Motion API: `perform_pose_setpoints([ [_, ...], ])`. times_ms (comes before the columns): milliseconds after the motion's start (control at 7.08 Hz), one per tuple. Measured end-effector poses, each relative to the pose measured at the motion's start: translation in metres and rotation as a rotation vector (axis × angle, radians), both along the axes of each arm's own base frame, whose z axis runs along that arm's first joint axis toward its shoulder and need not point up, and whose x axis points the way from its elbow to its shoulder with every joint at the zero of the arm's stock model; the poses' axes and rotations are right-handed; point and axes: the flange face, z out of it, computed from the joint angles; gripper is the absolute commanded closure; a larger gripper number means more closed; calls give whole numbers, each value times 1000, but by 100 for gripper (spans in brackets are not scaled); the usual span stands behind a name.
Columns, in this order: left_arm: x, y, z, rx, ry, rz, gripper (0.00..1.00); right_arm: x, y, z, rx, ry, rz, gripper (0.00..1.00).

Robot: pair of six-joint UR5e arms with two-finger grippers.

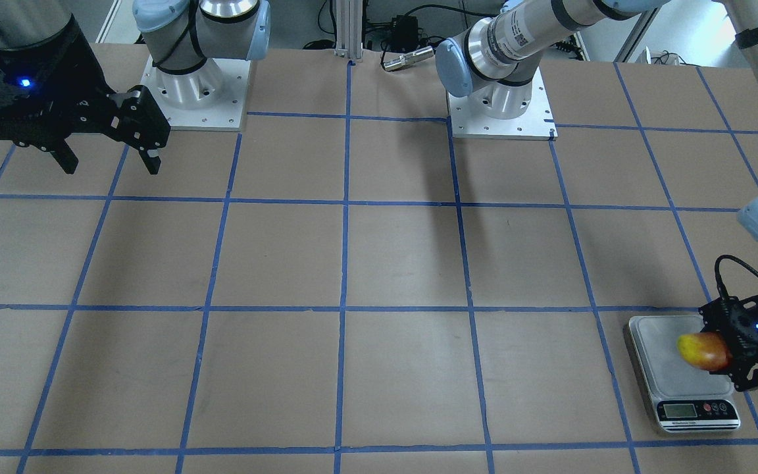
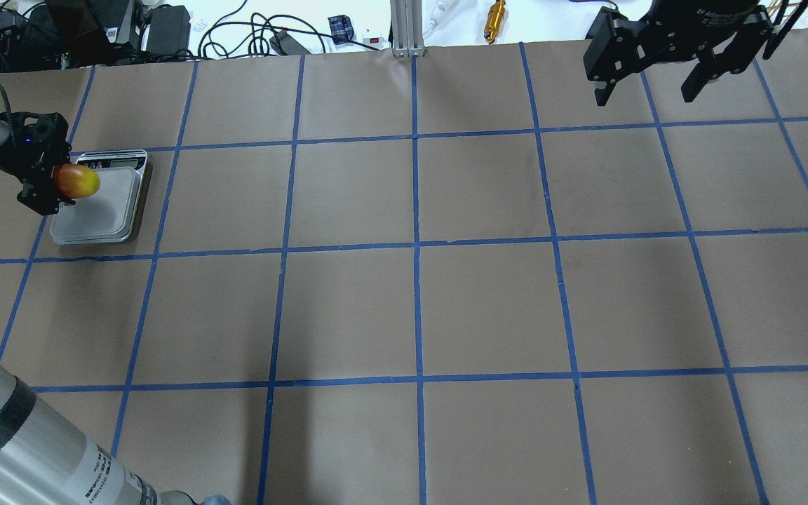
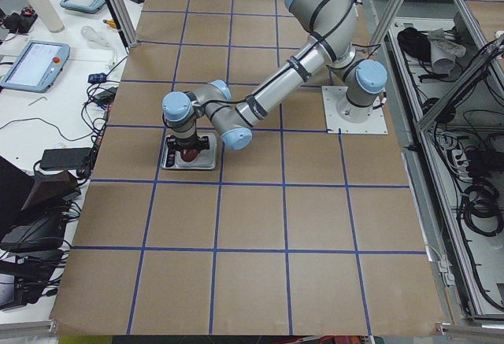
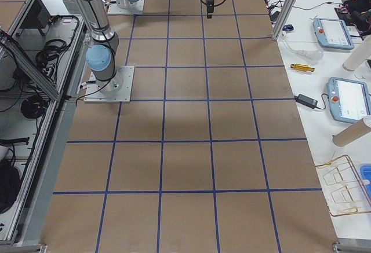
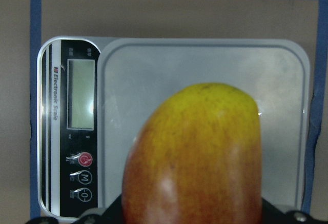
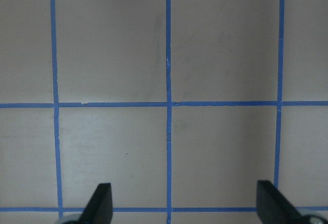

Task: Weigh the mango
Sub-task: 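Carry the mango with the left gripper over the silver scale, then lower the mango onto the scale and open the left gripper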

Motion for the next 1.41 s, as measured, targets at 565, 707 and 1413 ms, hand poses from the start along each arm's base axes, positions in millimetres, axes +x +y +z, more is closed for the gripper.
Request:
perform_pose_setpoints([
  [565, -6, 0, -14, -3, 40, 9, 100, 0, 0, 0, 0, 0, 0, 0],
  [707, -6, -1, -16, -6, 41, 9, 20, 0, 0, 0, 0, 0, 0, 0],
  [1413, -6, -2, -1, -25, 23, 17, 0, 0, 0, 0, 0, 0, 0, 0],
])
